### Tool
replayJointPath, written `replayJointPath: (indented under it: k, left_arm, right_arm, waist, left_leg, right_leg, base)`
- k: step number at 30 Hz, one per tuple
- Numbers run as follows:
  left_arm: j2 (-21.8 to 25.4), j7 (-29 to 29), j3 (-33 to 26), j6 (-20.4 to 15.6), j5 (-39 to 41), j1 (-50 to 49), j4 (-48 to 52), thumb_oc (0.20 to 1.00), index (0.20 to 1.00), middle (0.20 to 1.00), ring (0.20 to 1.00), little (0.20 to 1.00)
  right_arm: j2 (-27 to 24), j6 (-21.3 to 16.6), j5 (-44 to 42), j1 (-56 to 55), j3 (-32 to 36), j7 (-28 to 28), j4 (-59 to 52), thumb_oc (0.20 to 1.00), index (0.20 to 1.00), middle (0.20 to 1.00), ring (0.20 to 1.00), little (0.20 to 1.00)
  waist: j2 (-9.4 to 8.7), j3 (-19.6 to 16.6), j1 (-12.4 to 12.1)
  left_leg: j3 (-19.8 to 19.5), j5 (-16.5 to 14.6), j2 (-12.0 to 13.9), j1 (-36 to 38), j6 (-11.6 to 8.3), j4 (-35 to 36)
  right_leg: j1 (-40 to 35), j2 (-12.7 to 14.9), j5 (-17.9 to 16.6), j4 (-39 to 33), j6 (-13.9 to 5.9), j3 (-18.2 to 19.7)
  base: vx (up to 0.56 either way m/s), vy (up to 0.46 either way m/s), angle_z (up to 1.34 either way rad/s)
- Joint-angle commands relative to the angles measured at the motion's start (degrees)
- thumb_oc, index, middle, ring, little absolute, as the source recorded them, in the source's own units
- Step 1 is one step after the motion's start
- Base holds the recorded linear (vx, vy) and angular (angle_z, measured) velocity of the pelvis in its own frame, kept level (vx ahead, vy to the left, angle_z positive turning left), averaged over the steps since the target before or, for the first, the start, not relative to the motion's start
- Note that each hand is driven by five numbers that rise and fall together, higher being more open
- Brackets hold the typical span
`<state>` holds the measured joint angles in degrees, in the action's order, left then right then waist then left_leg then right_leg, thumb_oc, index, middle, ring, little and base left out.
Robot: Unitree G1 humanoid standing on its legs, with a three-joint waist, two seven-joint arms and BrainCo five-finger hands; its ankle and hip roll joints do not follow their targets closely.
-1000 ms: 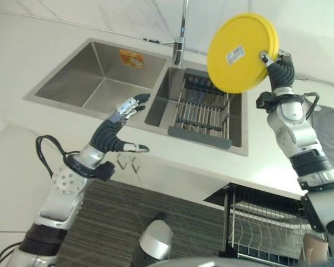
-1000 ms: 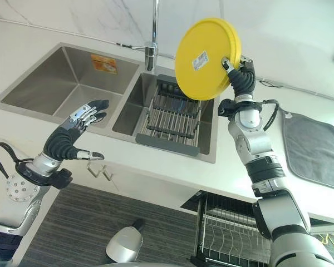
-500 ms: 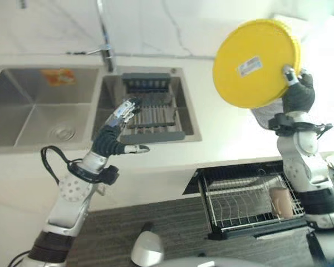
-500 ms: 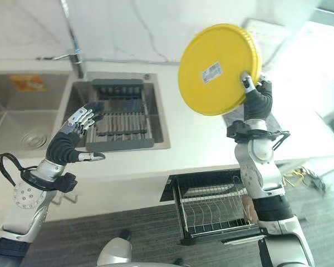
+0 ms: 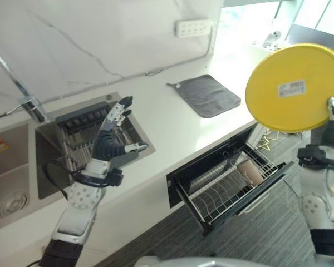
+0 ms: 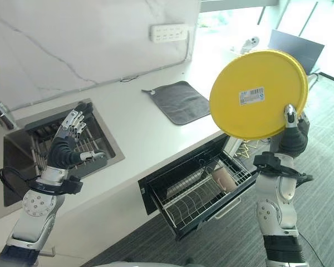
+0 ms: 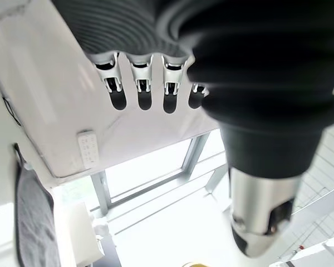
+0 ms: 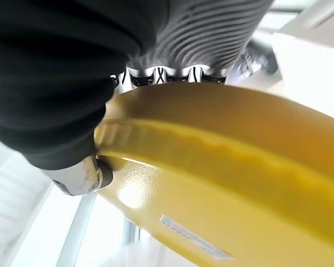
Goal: Place the dishes in the dishwasher.
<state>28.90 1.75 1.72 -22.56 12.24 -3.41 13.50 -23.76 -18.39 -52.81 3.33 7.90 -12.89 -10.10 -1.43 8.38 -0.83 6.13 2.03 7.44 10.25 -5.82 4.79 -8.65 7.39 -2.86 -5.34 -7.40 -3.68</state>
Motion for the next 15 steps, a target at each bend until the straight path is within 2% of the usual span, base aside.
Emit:
replayJointPath:
  k: [1,5,11,13,15]
  left_arm:
    - [1.9,1.2,-1.7,-2.1,-2.3,0.5,1.4,1.0,1.0,1.0,1.0,1.0]
    - [1.4,1.4,-2.0,-1.7,-3.0,1.2,0.8,1.0,1.0,1.0,1.0,1.0]
    - [1.1,1.6,-1.4,-0.8,-3.1,2.8,-0.2,1.0,1.0,1.0,1.0,1.0]
    - [0.8,1.7,-0.9,-0.2,-3.2,3.4,-0.4,1.0,1.0,1.0,1.0,1.0]
    - [0.5,1.0,-0.6,-0.1,-2.3,3.4,-0.2,1.0,1.0,1.0,1.0,1.0]
  right_arm:
    - [2.8,-1.6,-9.9,2.3,1.8,7.4,-5.4,0.2,0.2,0.2,0.2,0.2]
    - [7.9,-0.1,-14.2,0.8,-1.4,9.8,-2.7,0.2,0.2,0.2,0.2,0.2]
    - [10.3,1.2,-13.4,-0.1,-4.8,9.6,0.2,0.2,0.2,0.2,0.2,0.2]
    - [10.8,1.9,-12.3,-0.5,-5.5,9.1,1.4,0.2,0.2,0.2,0.2,0.2]
    - [10.8,1.7,-7.4,-0.6,-6.2,7.9,2.4,0.2,0.2,0.2,0.2,0.2]
  waist:
    - [-2.58,-1.0,-1.0]
    - [-1.89,-0.6,-0.5]
    - [-0.77,-0.1,0.4]
    - [-0.53,0.5,0.7]
    - [-0.4,1.1,0.8]
  left_leg:
    - [-1.1,-5.6,1.9,0.2,2.45,-2.8]
    - [-1.4,-5.8,1.8,0.5,2.59,-3.6]
    - [-1.8,-6.5,1.8,0.3,2.74,-5.5]
    - [-2.3,-6.9,1.7,0.0,2.77,-6.5]
    - [-2.5,-7.3,1.6,-0.3,2.78,-7.4]
  right_leg:
    - [-1.3,5.7,0.8,0.9,-2.13,-4.4]
    - [-1.2,5.8,1.3,2.3,-1.92,-4.9]
    - [-0.5,5.8,2.8,5.2,-1.51,-4.7]
    - [0.0,5.6,3.7,6.8,-1.28,-4.5]
    - [0.2,5.7,4.2,7.5,-1.18,-4.5]
  base:
    - [-0.08,-0.098,-0.12]
    - [-0.05,-0.076,-0.19]
    - [0.0,-0.04,-0.09]
    - [0.0,0.0,0.0]
    - [0.0,0.0,0.0]
